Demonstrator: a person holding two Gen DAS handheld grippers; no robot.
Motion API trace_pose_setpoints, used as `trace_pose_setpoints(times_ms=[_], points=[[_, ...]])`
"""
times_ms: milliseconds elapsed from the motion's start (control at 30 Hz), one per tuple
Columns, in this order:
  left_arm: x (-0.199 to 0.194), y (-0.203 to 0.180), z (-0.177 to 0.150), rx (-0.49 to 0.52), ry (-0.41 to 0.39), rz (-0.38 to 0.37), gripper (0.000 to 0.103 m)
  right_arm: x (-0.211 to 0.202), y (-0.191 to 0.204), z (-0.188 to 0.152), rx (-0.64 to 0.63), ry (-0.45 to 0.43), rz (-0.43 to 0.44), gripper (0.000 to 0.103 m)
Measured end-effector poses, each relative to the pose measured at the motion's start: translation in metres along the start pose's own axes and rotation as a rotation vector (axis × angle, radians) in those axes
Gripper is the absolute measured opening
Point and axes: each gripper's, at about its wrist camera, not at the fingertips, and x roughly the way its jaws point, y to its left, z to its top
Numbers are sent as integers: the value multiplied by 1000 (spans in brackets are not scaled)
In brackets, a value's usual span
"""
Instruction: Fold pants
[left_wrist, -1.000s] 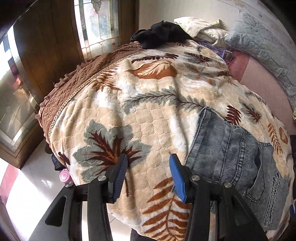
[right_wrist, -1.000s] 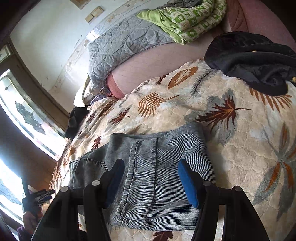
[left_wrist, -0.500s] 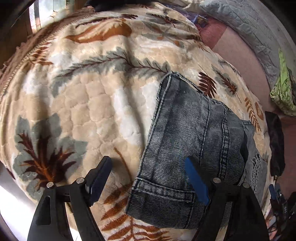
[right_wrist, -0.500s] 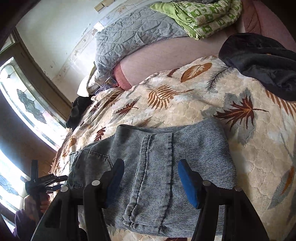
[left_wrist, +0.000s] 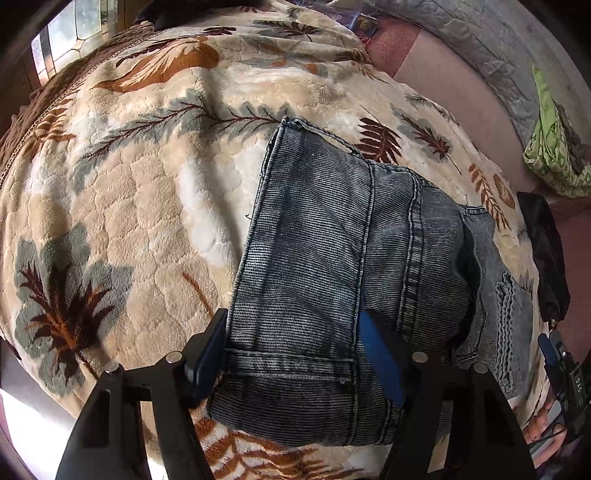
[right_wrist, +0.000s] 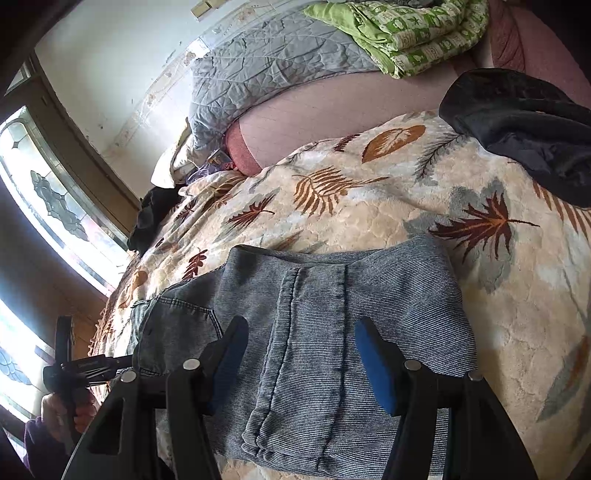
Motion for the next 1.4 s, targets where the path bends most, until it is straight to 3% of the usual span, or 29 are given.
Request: trace_pose_setpoints(times_ms=[133,367,700,867,1067,1233,1400], points=[[10,4,15,-22,18,-9,62,3,6,-1,-20,5,-6,64],[4,2,18,-16,-41,-27,23,-2,8,-1,-57,-24,-38,64],[-45,-32,17,-5,-151,-41,19,-13,0,3,-32,-49,-29,64],[-82,-89,15,100,-210,-67,19,-24,-8,9,-10,-77,-26,64],[-108,-190,1,290,-237,-103,19,-52,-36,20,58,-149,-39,64],[-94,-283,-28,456,-192,-143,18,-81,-76,26,151,-210,-73,64],[-48,-370,-70,582,-91,-193,17,-111,-121,27,253,-269,-96,64]])
